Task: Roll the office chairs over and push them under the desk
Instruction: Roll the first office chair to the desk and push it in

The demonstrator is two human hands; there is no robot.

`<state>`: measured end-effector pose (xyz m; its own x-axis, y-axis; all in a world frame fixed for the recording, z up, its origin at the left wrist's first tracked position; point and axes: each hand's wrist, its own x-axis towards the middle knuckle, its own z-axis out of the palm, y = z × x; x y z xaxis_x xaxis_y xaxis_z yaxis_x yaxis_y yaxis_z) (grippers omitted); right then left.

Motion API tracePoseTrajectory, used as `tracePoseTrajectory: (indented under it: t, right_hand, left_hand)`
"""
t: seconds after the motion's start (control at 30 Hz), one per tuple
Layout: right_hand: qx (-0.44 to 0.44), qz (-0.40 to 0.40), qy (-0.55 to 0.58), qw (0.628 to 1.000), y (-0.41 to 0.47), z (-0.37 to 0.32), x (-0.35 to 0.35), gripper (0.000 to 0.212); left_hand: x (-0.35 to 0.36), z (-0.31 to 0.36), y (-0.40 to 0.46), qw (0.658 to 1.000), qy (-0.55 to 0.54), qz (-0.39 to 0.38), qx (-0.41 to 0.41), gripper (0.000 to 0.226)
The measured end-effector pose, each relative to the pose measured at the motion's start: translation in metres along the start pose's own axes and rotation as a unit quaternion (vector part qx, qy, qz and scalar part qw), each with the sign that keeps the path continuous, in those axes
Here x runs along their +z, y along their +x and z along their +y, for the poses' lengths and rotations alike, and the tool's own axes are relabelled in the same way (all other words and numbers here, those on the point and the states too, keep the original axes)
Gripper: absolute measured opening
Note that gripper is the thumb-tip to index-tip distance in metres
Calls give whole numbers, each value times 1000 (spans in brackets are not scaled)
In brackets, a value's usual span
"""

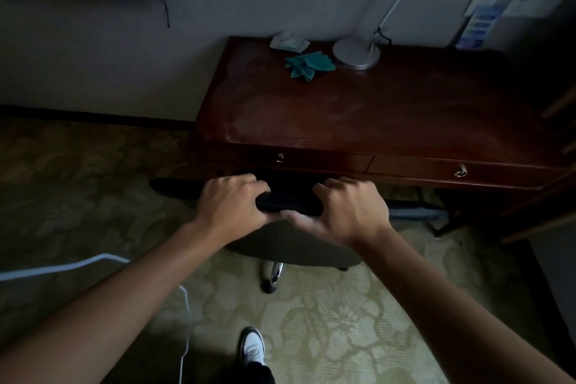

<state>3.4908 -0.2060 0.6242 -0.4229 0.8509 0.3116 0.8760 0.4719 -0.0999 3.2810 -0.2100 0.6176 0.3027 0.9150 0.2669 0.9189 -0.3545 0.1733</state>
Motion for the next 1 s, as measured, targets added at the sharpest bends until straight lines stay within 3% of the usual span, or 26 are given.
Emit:
tracePoseTrajectory:
  t: [0.13, 0.37, 0.57, 0.73, 1.0]
  right_hand:
    - [-10, -5, 3, 1000, 36, 22, 11, 79]
    - [-28, 23, 21, 999, 103, 54, 34, 75]
    - [-31, 43, 38, 998, 144, 62, 49, 74]
    - [-45, 50, 44, 997, 147, 53, 51, 73]
    - [-63, 21, 54, 996, 134, 58, 48, 70]
  left_hand:
    - [10, -13, 35, 1000, 19, 3, -3, 53]
    - [23, -44, 94, 999, 10, 33, -20, 61]
    - [27, -73, 132, 999, 48, 17, 6, 51]
    - [24, -81, 125, 999, 42, -9, -17, 46]
    - [17, -59, 117, 993, 22, -54, -107, 61]
